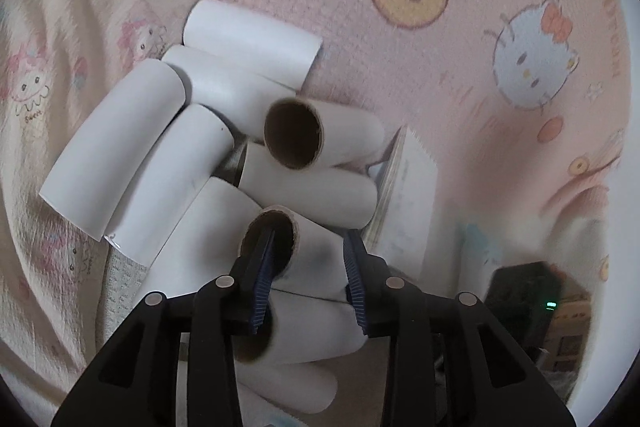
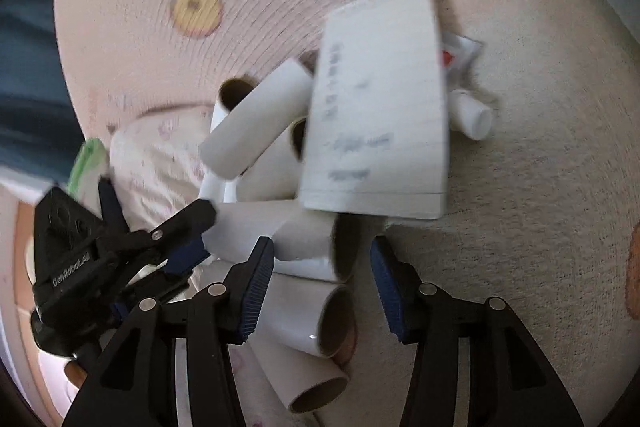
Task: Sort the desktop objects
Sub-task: 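Close the left tool on the tube's open end and lift it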
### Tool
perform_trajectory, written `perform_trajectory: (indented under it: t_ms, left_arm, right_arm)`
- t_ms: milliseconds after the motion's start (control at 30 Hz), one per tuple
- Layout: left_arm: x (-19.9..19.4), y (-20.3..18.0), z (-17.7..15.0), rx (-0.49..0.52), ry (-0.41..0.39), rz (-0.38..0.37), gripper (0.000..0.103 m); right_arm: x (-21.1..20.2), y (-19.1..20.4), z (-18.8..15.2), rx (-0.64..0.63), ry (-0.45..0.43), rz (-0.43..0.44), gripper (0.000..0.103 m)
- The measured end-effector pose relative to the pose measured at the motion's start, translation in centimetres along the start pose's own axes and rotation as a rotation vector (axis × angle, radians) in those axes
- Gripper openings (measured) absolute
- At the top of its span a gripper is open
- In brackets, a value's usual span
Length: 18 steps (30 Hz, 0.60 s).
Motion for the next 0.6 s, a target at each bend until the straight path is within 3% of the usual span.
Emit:
perform_trajectory:
  t_ms: [200,400,600]
  left_arm:
    - [-0.1,0.1,-0.3,0.023,0.0,0.022,0.036]
    - [-1.4,-0.6,-0.8,0.066,-0.03,-0.117,0.036]
    - [-2.5,-2.3,-2.0,0.163,-0.037,-0.219,0.034]
  right_arm:
    - [0.6,3.8,-0.5,-0.291,0.041,-0.169,0.048]
    - [-1.3,4.9,0.5,-0.34,0.012,-0.214,0.048]
    - [-4.1,5.8,-0.1,-0.41,-0.018,-0.34,0.048]
Point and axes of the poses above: each gripper's, at about its wrist camera, not at the fingertips, and x roughly the way its jaws point, y to its left, z to its top, the point moved 6 cm from there along x, roughly the way its jaws point, and after that the axes turned 2 degrees about z, right-handed, at the moved point
